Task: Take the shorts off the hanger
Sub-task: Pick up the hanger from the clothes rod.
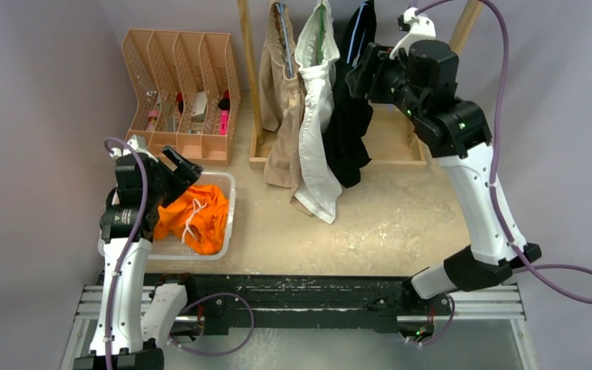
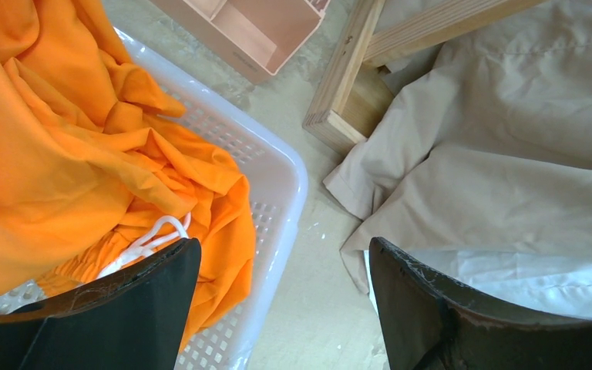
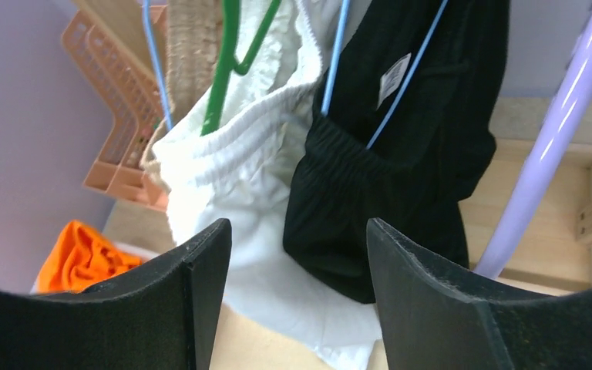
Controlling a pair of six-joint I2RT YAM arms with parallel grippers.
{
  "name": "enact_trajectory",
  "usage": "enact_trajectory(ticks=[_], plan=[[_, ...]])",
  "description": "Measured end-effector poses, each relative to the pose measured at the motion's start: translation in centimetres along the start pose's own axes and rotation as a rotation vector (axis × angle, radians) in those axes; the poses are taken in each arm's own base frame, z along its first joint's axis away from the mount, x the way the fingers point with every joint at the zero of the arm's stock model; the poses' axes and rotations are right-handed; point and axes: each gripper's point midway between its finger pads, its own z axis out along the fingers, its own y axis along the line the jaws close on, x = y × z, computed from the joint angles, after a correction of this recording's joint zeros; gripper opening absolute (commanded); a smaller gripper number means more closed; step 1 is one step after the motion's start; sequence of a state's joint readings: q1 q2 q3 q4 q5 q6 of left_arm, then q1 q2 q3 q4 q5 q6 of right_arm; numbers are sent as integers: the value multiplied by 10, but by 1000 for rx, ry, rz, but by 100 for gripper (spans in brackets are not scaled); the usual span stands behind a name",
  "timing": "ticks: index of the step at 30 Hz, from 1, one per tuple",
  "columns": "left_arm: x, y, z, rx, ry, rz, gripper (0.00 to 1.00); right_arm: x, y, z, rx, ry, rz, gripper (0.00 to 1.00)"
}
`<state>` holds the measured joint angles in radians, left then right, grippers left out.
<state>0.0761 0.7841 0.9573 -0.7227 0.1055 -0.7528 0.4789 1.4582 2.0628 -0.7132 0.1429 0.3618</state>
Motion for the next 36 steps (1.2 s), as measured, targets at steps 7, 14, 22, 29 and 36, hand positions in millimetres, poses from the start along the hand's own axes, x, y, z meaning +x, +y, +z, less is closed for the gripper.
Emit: enact_trajectory(ticks=[7, 14, 22, 29, 36], plan=[[4, 6, 2, -26, 19, 14, 79, -5, -17, 32, 124, -32, -7, 58], [5, 12, 2, -49, 21, 28, 80, -24, -10, 62, 135, -80, -1, 58], [7, 23, 0, -100, 23, 38, 81, -6, -12, 90, 145, -47, 3, 56], [0, 24, -9, -121, -8, 53, 81, -4, -13, 92, 148, -45, 6, 53], [-5, 22, -16, -120, -32, 56, 81, -2, -10, 105, 148, -57, 76, 42]])
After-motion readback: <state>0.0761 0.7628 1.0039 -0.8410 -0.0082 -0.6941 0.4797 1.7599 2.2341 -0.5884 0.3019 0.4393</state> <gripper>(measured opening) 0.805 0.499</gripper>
